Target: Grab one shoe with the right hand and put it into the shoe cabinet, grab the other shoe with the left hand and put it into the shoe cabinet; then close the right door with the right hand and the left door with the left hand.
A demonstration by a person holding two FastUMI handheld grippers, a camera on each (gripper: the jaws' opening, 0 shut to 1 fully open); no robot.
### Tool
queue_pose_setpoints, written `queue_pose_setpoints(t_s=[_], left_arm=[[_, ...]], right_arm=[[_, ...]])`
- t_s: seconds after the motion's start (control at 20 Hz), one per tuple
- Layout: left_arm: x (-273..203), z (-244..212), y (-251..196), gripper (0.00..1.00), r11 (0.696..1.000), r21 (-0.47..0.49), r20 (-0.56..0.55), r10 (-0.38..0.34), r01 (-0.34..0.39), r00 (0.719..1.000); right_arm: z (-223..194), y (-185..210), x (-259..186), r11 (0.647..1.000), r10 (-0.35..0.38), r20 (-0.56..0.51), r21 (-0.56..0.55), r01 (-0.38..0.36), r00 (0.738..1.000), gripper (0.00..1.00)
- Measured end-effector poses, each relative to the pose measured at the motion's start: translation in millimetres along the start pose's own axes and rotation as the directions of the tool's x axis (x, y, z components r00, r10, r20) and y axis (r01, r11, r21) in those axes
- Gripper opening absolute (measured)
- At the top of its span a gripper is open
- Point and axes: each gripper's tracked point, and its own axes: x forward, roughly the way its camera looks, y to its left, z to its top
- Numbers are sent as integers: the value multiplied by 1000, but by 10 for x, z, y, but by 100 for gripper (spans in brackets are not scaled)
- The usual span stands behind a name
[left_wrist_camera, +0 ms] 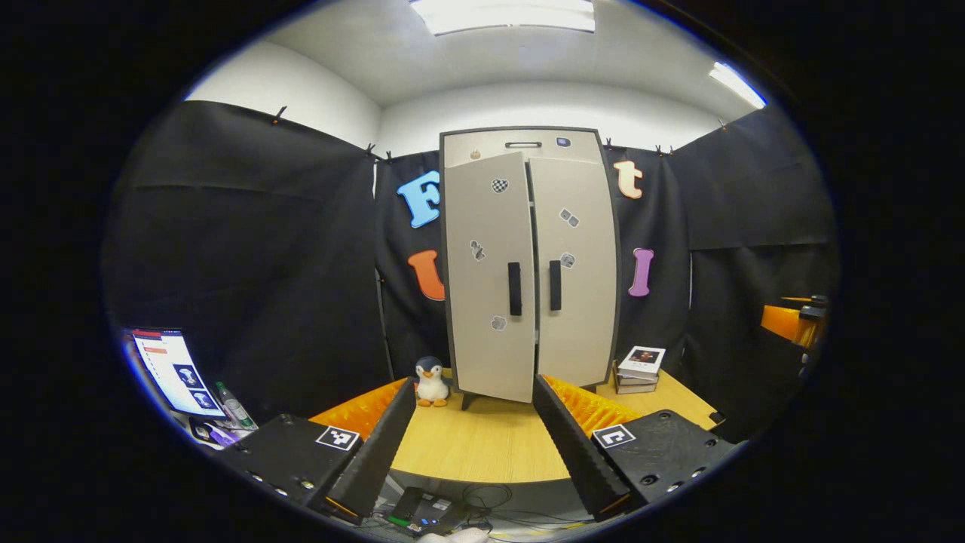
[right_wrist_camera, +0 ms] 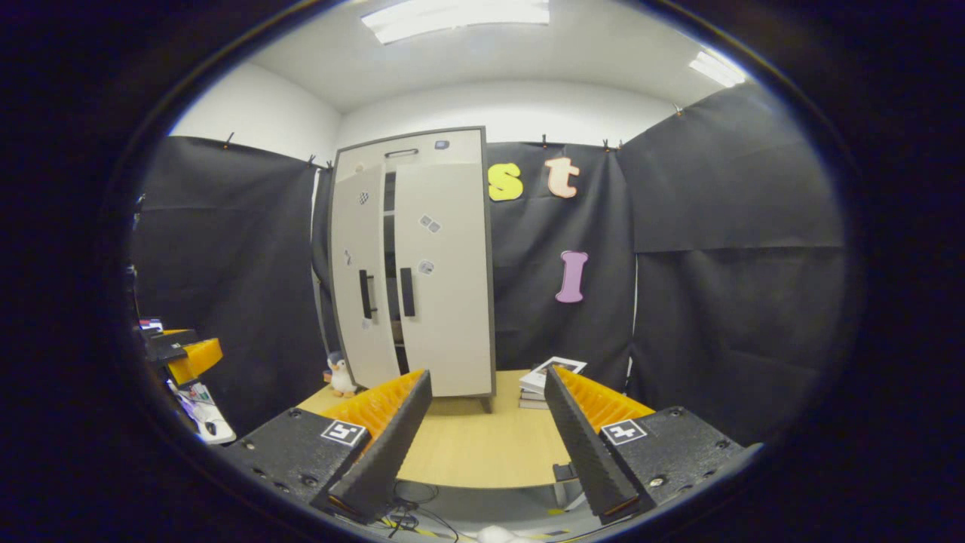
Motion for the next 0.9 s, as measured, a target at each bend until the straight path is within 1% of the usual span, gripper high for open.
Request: queue_pose_setpoints(t_s=[0.15, 0.3, 0.4, 0.5, 0.6, 0.75, 0.9], left_arm=[[-2, 59, 46, 96, 999, -18, 17, -37, 38, 999], [45, 81, 163, 96, 998, -11, 26, -66, 67, 997], [109, 113, 234, 96, 997, 3, 52, -78, 78, 996], [150, 60, 283, 96, 996, 2, 43, -86, 86, 995], [188, 74, 275, 96, 995, -3, 45, -99, 99, 994], [255, 67, 286, 96, 996, 4, 44, -93, 93, 995], [249, 52, 245, 96, 996, -11, 47, -89, 89, 995]], right_arm=[[49, 66, -51, 999, -36, 23, 7, 35, 999, 98], [44, 144, -47, 998, -63, 30, -6, 63, 998, 98], [59, 202, -44, 997, -78, 47, -1, 78, 996, 98], [14, 243, -52, 996, -91, 40, 7, 90, 995, 98], [12, 304, -41, 996, -88, 38, 13, 88, 995, 99], [-7, 358, -18, 997, -76, 28, 0, 76, 997, 99], [-20, 361, 12, 998, -64, 36, -14, 65, 997, 98]])
